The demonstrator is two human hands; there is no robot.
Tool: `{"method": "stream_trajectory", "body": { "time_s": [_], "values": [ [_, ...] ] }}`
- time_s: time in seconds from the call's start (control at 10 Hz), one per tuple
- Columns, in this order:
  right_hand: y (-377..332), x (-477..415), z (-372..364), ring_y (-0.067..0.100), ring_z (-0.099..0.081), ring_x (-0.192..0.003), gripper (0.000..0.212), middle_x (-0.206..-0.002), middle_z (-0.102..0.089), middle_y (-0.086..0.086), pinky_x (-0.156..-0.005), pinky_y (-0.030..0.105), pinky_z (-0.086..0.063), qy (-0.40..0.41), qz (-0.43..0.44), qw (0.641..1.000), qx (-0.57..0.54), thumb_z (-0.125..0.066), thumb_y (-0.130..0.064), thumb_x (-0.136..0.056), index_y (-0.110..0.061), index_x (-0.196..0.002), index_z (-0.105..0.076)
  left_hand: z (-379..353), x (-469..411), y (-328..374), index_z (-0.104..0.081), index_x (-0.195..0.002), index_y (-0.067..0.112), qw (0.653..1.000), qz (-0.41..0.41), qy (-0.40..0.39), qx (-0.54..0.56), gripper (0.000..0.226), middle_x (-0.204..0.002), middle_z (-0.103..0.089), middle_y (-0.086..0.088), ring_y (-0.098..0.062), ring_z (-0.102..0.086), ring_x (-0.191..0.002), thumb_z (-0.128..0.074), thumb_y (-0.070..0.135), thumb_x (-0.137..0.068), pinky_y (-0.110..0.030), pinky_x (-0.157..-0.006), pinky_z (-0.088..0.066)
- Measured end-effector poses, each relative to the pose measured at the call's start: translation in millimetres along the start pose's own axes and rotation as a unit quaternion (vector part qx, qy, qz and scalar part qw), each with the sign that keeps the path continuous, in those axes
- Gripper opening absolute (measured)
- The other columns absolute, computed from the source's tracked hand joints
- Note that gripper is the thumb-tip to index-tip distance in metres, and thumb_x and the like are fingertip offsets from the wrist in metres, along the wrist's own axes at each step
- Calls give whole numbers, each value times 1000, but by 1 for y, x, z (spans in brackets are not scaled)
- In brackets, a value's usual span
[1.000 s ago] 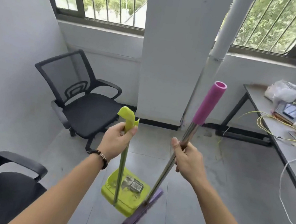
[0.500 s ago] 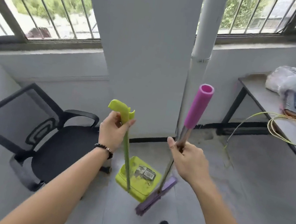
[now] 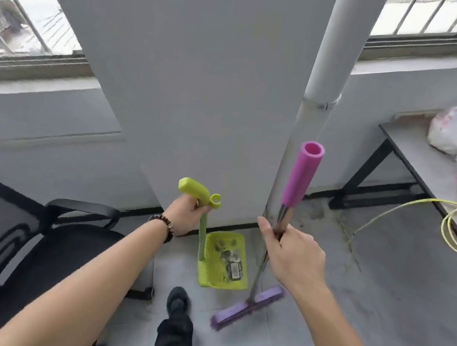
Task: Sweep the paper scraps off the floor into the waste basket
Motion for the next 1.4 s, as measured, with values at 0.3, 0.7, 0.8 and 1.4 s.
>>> {"method": "stream_trajectory", "body": {
  "time_s": [0.3,0.7,0.8,1.4],
  "values": [
    [-60,-103,-48,30,-66,-95,61,-79,-67,6,-69,34,-42,-2,-145,989,19,-30,-73,-92,-23,-85,-65,5,-150,-36,-56,-107,14,949,75,-251,175,17,-84,-61,-2,-7,-64,-67,-63,9,-92,-23,-61,-49],
    [-77,-196,-158,32,-62,-77,24,-73,-58,-1,-66,37,-47,-140,-198,963,-118,-47,-45,-100,-22,-99,-52,56,-247,-72,-62,-82,9,964,139,-114,198,16,-84,-65,-13,-25,-61,-80,-58,17,-95,-49,-94,-53],
    [-85,-228,-169,36,-66,-90,26,-93,-67,11,-74,39,-51,-129,-188,964,-137,-47,-33,-102,-12,-116,-50,63,-241,-74,-63,-99,4,942,169,-96,275,18,-97,-64,-13,-24,-62,-86,-52,17,-100,-42,-93,-54],
    [-198,-258,59,13,-69,-86,44,-104,-71,0,-62,23,-52,-83,39,919,-384,-63,-24,-95,-19,-138,-53,131,-179,-91,-36,-146,16,987,91,-34,-124,53,-147,-43,-3,-21,-46,-132,-46,37,-99,-32,-107,-39]
  ]
}}
Point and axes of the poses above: each hand's wrist, its own x-axis away from the middle knuckle, its own z-axis out of the back of the hand, y = z × x, the point moved 5 cm from there along -x, towards the middle knuckle
